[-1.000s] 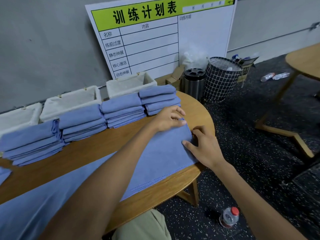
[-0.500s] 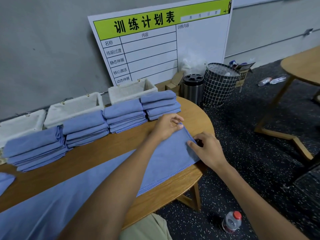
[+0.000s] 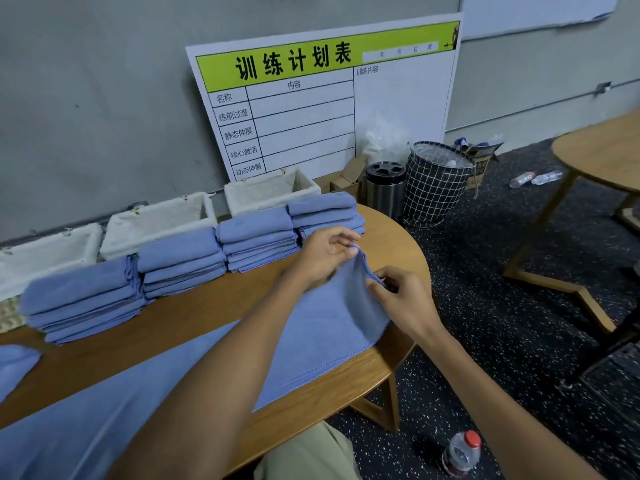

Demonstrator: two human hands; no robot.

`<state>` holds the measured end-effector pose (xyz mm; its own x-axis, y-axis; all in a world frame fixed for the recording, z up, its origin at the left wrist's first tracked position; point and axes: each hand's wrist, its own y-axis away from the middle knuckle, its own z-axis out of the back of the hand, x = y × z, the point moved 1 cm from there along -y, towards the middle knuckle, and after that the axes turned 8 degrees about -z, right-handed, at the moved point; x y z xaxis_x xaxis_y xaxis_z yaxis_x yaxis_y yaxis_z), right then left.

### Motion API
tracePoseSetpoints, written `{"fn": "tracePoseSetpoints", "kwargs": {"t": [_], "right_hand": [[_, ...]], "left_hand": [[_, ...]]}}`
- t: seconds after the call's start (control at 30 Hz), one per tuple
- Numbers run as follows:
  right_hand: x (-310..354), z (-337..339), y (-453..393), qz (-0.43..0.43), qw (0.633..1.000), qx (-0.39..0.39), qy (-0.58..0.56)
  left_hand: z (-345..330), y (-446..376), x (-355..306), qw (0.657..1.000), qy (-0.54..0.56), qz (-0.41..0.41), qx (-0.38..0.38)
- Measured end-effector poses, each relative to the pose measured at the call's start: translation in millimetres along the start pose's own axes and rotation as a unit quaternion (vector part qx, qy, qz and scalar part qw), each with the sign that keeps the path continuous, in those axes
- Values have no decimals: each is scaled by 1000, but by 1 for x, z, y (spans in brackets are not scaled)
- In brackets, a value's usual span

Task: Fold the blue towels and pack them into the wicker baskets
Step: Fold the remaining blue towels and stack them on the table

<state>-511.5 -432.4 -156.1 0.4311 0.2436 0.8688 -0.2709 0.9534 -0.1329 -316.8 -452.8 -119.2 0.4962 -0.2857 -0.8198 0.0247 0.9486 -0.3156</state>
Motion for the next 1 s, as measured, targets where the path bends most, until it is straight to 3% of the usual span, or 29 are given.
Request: {"fn": "tracePoseSetpoints", "kwargs": {"t": [0.17,0.33,0.67,1.0], "right_hand": [[53,-31,7,56,998,29,-24],[123,-89,35,103,989,102,-25],[250,-243,121,171,961,194,-98],[282,-341,190,189,942,262,-89]], "left_hand": [[70,37,-7,990,114,68,-43],[158,104,-12,944,277,129,-121],[313,264,-26,930,246,134,-236],[378,387,5,915,196,165,-312]]}}
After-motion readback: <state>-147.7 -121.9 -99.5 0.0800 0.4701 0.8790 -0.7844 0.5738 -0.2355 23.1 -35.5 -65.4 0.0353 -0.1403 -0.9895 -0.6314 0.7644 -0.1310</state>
